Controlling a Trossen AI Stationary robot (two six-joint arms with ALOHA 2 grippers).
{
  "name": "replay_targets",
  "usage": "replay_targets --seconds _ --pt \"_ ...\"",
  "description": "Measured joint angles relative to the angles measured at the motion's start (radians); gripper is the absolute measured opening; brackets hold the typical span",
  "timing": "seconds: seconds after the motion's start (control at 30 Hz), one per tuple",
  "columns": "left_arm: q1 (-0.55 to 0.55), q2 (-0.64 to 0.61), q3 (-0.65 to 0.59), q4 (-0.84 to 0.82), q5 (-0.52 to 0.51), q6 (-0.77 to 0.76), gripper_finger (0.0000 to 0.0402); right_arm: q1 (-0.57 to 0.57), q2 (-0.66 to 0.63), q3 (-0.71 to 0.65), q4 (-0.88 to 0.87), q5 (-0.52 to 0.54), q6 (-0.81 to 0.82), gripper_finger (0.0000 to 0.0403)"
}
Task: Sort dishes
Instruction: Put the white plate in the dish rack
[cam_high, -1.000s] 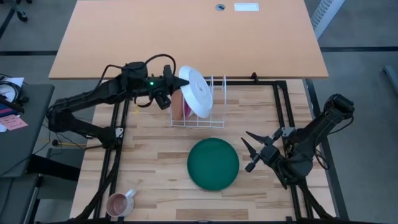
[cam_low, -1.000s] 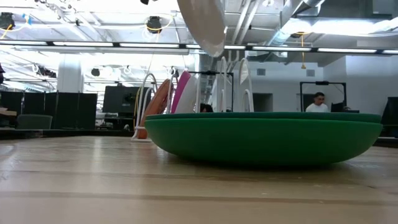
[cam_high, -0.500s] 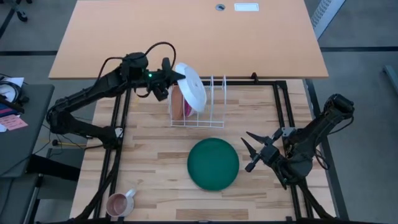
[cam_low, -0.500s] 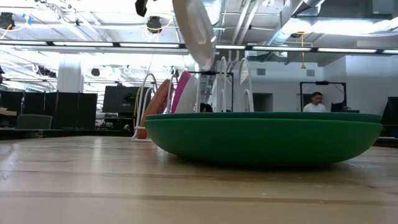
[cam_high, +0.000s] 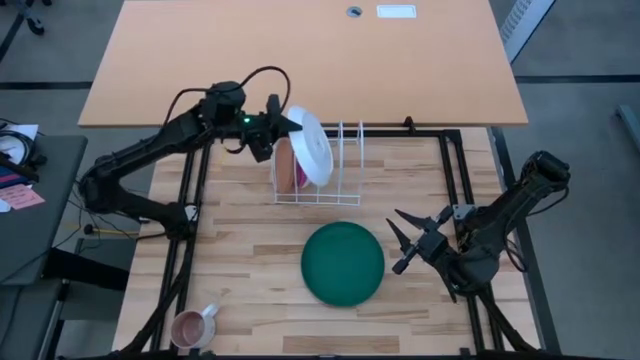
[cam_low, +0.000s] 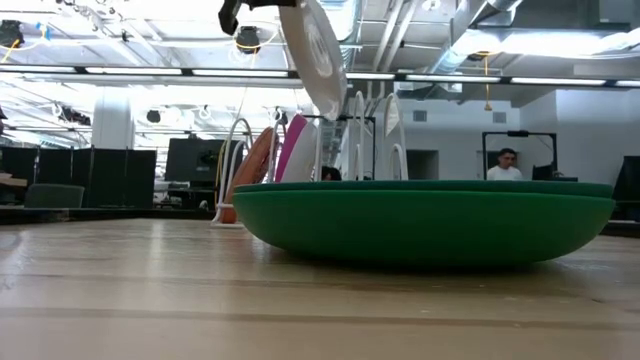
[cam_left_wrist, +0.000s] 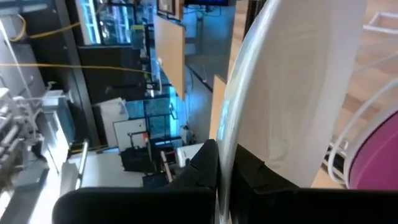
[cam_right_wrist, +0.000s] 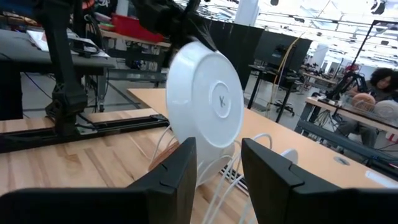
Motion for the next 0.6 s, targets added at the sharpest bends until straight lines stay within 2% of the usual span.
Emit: replay_targets --seconds 0.2,0.6 --pt "0.004 0.067 0.000 0.024 0.004 0.059 0.0002 0.000 0.000 0.000 -0.052 0.000 0.055 0.0133" --pt "0.004 0.180 0.000 0.027 0.032 0.126 0.0002 0.001 0.000 0.000 -0.065 0.000 0.056 0.0133"
